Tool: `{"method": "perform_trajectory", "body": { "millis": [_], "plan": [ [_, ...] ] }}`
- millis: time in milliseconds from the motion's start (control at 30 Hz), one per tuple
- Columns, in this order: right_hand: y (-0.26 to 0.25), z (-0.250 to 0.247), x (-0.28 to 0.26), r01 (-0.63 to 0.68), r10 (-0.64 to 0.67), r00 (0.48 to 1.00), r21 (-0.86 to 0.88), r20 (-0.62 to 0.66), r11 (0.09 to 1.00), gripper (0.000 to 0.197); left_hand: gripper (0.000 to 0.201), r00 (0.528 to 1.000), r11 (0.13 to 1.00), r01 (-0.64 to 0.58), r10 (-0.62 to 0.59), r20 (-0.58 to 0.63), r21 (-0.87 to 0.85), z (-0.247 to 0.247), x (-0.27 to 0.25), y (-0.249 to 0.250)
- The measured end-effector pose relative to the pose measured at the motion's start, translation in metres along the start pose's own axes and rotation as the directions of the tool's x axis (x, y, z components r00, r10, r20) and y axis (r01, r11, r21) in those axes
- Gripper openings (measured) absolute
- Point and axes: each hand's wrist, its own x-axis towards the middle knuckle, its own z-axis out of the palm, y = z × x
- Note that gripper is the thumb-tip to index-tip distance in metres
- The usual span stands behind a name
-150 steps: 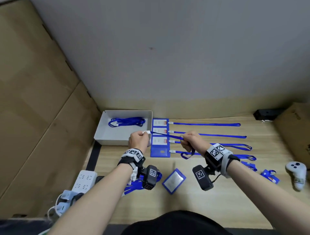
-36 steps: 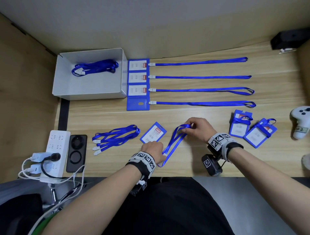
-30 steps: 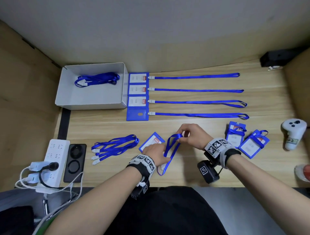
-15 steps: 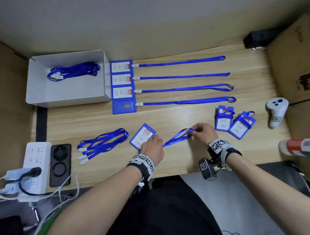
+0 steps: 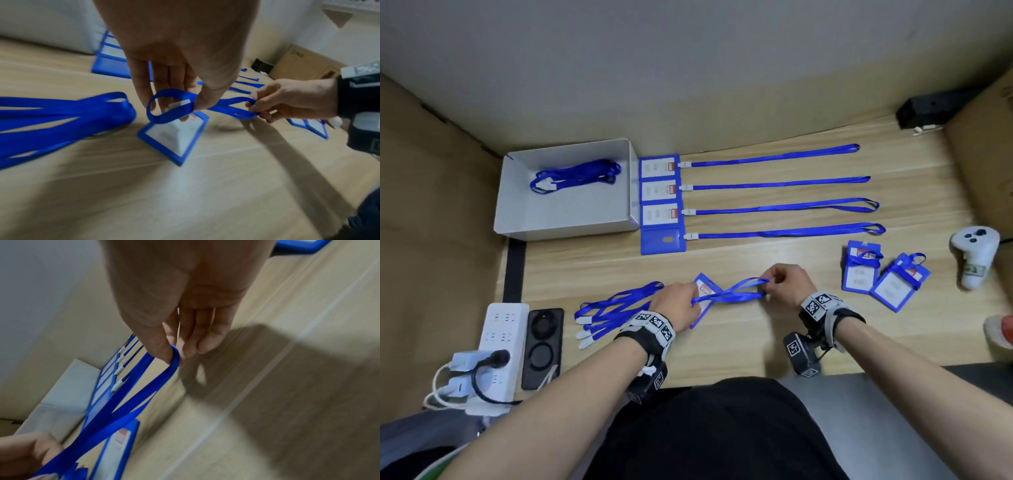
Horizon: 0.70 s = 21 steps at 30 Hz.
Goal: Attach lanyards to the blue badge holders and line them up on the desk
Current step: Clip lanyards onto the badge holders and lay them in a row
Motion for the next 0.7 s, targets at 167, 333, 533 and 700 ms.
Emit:
{"method": "perform_trajectory", "body": {
  "millis": [167, 333, 533, 700],
  "plan": [
    [-0.041, 0.016, 0.006, 0.065, -0.066, 0.998, 0.068, 0.014, 0.996, 0.012, 0.014, 0.997, 0.994, 0.058, -0.063, -0.053, -0.091, -0.026, -0.005, -0.054],
    [-0.098, 0.033, 0.012, 0.115, -0.117, 0.993, 0.070, 0.025, 0.991, 0.021, 0.010, 0.986, 0.966, 0.066, -0.102, -0.132, -0.251, -0.054, -0.003, -0.111],
    [-0.179, 0.058, 0.025, 0.215, -0.218, 0.967, 0.031, 0.136, 0.976, 0.025, 0.008, 0.943, 0.903, 0.051, -0.184, -0.277, -0.427, -0.102, 0.011, -0.184],
    [-0.262, 0.076, 0.050, 0.303, -0.278, 0.947, -0.154, 0.163, 0.941, 0.044, 0.003, 0.898, 0.859, 0.015, -0.237, -0.371, -0.512, -0.145, 0.026, -0.241]
  ]
}}
